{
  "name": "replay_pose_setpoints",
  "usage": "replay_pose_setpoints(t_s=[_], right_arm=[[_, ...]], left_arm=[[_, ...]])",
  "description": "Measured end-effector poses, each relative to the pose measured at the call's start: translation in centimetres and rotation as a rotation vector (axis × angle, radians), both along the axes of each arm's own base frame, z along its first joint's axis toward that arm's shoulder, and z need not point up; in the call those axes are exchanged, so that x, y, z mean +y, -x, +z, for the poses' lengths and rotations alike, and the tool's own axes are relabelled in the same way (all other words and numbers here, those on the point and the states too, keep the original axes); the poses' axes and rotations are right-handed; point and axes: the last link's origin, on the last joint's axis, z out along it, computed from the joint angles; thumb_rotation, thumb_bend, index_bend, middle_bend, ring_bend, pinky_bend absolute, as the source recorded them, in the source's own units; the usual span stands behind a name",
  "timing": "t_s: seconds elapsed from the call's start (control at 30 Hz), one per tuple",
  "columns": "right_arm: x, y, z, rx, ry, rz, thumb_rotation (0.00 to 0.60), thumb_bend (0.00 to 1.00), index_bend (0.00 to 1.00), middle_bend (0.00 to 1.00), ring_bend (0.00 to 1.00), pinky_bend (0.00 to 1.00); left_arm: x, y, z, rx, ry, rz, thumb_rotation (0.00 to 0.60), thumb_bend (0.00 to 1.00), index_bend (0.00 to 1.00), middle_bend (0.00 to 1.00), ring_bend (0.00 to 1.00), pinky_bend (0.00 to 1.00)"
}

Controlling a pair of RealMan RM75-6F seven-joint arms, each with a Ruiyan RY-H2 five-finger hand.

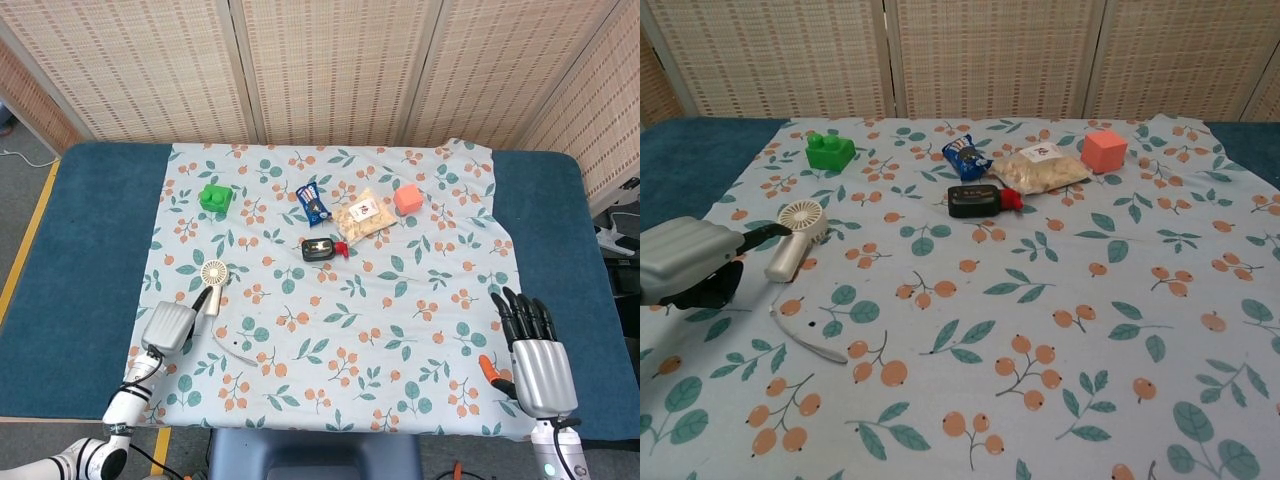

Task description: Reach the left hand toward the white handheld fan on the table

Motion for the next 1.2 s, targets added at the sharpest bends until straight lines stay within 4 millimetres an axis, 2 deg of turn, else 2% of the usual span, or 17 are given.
replay_pose_setpoints(t_s=[0.67, 1.2], right_arm=[[0.0, 0.0, 0.2, 0.002, 0.007, -0.001, 0.600, 0.19, 0.00, 0.00, 0.00, 0.00], [0.0, 0.0, 0.1, 0.003, 0.005, -0.001, 0.600, 0.19, 0.00, 0.00, 0.00, 0.00]], left_arm=[[-0.2, 0.6, -0.6, 0.084, 0.020, -0.011, 0.600, 1.00, 0.00, 1.00, 0.87, 1.00], [-0.6, 1.3, -1.2, 0.244, 0.031, -0.047, 0.600, 1.00, 0.00, 1.00, 0.87, 1.00]])
